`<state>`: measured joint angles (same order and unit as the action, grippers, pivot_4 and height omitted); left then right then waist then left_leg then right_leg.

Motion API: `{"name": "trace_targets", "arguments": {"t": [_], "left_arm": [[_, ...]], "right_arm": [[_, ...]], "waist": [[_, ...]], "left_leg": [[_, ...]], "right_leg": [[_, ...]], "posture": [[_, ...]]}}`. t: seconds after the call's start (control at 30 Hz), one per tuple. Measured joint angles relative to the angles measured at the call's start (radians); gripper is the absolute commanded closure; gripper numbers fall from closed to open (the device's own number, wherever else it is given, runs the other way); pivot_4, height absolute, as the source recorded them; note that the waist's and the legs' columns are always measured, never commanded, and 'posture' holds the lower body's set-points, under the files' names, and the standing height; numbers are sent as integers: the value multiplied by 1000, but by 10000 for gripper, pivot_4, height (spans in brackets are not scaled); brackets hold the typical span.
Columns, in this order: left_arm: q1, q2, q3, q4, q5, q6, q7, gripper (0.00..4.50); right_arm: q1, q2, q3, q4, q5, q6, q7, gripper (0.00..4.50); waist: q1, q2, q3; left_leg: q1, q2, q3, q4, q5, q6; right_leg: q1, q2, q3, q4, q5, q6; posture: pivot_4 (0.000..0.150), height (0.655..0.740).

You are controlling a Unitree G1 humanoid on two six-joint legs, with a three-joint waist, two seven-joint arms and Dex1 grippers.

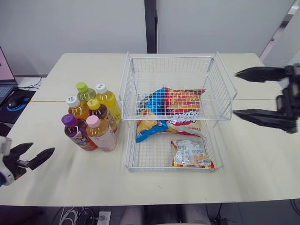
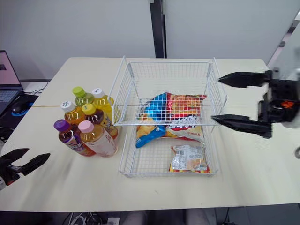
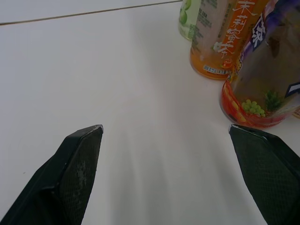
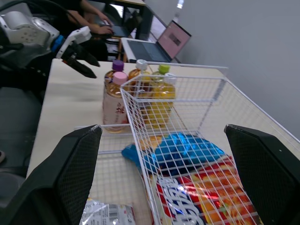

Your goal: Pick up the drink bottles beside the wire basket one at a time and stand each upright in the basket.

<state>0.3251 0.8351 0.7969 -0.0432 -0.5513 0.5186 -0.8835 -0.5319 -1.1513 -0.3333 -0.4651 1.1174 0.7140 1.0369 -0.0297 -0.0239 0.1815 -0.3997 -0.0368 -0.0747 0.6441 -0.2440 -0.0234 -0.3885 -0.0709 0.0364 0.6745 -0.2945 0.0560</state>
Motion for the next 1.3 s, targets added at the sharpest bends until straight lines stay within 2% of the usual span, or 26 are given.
{"name": "trace_targets", "arguments": {"t": [0.17,0.37,0.63,0.9,1.07,1.3], "left_arm": [[85,-38,60,-103,-36,38,2,376],[138,-69,122,-227,-86,89,27,376],[158,-67,189,-354,-200,181,35,376],[31,18,232,-385,-349,264,63,376],[-42,4,202,-403,-365,236,97,376],[-75,-88,77,-431,-312,169,177,376]], "right_arm": [[-140,145,208,-2,-57,9,-29,0],[-217,207,299,10,-107,39,-28,0],[-184,214,309,15,-154,12,87,0],[-154,212,295,17,-178,-17,143,0],[-125,211,294,18,-197,-30,171,0],[-188,222,300,8,-194,-1,154,0]], "waist": [[1,0,0],[13,-1,0],[13,-1,0],[12,-1,0],[10,-1,0],[4,-2,0]], "left_leg": [[0,0,0,0,0,0],[0,0,-1,0,0,0],[0,0,-1,0,0,0],[0,-1,-1,0,0,0],[0,-1,-1,0,0,0],[0,-1,-1,0,0,0]], "right_leg": [[-1,0,0,0,0,0],[0,0,-1,-1,0,0],[0,0,-2,-1,0,0],[0,0,-2,0,0,0],[0,0,-1,1,0,0],[0,0,-1,1,0,0]], "posture": [[1500,7400],[1500,7400],[1500,7400],[1500,7400],[1500,7400],[1500,7400]]}}
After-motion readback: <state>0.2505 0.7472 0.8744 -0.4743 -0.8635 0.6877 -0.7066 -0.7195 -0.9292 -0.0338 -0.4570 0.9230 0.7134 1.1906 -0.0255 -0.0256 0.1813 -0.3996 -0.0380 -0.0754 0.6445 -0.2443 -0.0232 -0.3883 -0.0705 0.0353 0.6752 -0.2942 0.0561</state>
